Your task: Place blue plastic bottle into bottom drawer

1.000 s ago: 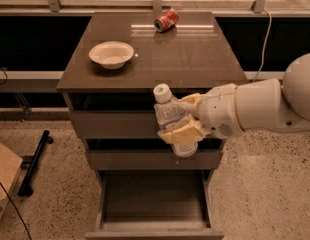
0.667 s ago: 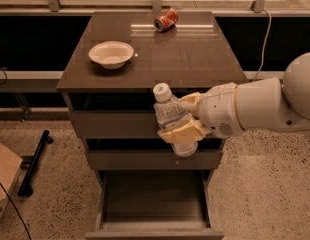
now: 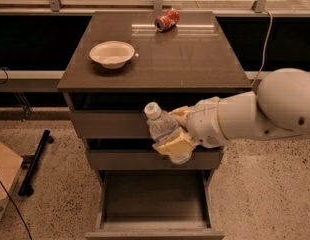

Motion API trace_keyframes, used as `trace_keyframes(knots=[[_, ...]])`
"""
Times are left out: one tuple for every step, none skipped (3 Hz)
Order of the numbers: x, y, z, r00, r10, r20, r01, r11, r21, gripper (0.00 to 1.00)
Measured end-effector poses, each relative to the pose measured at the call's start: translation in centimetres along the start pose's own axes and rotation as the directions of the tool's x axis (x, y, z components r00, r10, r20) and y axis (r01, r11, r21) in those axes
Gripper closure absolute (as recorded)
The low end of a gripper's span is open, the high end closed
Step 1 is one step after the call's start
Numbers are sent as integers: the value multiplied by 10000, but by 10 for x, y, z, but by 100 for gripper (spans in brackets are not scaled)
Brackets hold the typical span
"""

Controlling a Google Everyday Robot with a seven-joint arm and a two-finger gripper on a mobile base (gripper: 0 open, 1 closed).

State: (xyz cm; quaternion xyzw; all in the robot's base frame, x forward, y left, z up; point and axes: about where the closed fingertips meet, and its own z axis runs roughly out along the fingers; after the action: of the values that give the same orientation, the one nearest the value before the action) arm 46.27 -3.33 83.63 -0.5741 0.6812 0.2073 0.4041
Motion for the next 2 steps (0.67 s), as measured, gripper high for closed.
trace_keyframes(knots=[[31,9,31,9992,-6,408,13,9999,-166,100],[58,14,51,9950,118,993,-90,9996,-281,100]])
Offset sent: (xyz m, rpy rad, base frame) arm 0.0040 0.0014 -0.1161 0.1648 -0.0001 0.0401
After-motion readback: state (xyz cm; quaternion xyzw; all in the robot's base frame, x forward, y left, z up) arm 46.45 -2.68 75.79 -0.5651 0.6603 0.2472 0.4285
